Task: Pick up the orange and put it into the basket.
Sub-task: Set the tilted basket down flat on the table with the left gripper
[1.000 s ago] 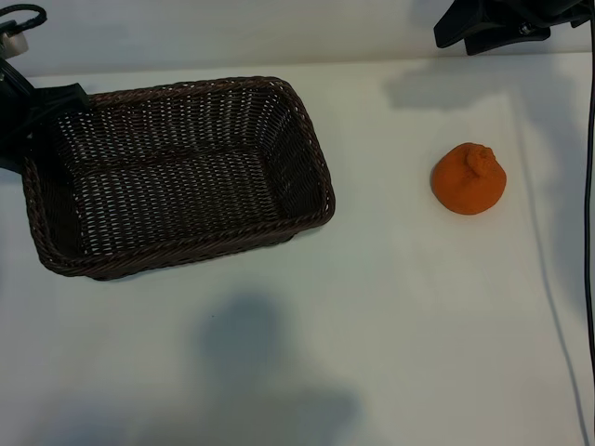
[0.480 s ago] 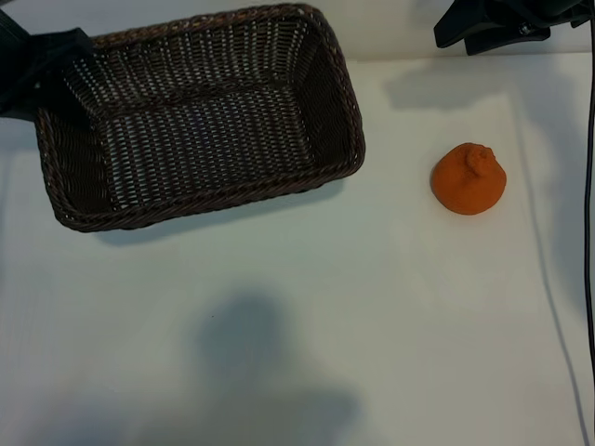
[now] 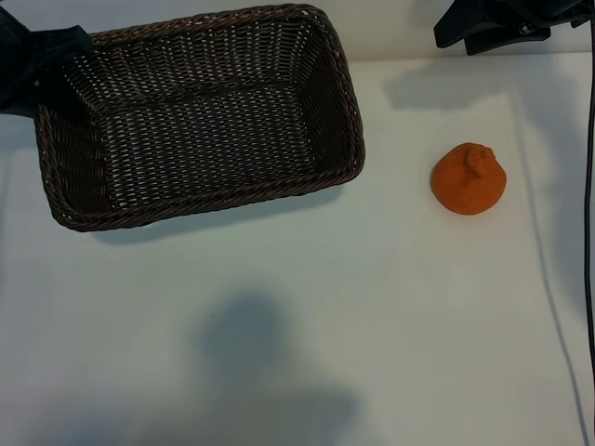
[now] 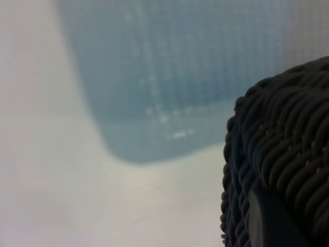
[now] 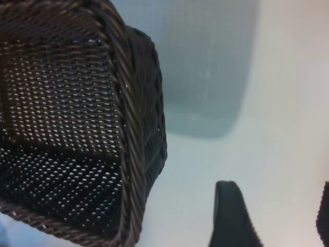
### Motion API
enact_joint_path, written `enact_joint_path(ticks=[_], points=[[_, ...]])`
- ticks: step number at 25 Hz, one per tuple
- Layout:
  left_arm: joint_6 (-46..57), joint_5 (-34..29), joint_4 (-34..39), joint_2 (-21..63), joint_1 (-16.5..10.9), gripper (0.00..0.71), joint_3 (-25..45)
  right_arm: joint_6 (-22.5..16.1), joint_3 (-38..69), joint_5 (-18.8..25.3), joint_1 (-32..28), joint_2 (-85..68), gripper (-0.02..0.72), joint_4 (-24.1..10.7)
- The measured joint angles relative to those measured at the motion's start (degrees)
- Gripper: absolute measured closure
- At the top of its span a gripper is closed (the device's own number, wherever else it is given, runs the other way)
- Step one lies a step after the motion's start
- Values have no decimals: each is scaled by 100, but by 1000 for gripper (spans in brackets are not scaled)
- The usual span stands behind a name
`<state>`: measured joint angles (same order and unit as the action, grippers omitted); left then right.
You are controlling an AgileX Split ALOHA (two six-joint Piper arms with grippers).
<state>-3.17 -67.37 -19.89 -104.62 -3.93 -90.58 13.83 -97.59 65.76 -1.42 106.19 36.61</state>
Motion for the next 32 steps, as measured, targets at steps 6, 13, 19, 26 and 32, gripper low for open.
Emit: enact_joint_path(ticks=[6,13,19,26,32], points=[[-205,0,-210,0,5,537,0,0,0,0,0,0,295,0],[-249,0,-217,-62,324,537,0,0,0,0,0,0,295,0],[-269,0,-222,-211,706,538,0,5,0,0,0,0,295,0],[-269,0,-283,-211,800,538,0,16,0,0,0,0,295,0],[-200,0,-331,-388,815,538,0,16,0,0,0,0,295,6]])
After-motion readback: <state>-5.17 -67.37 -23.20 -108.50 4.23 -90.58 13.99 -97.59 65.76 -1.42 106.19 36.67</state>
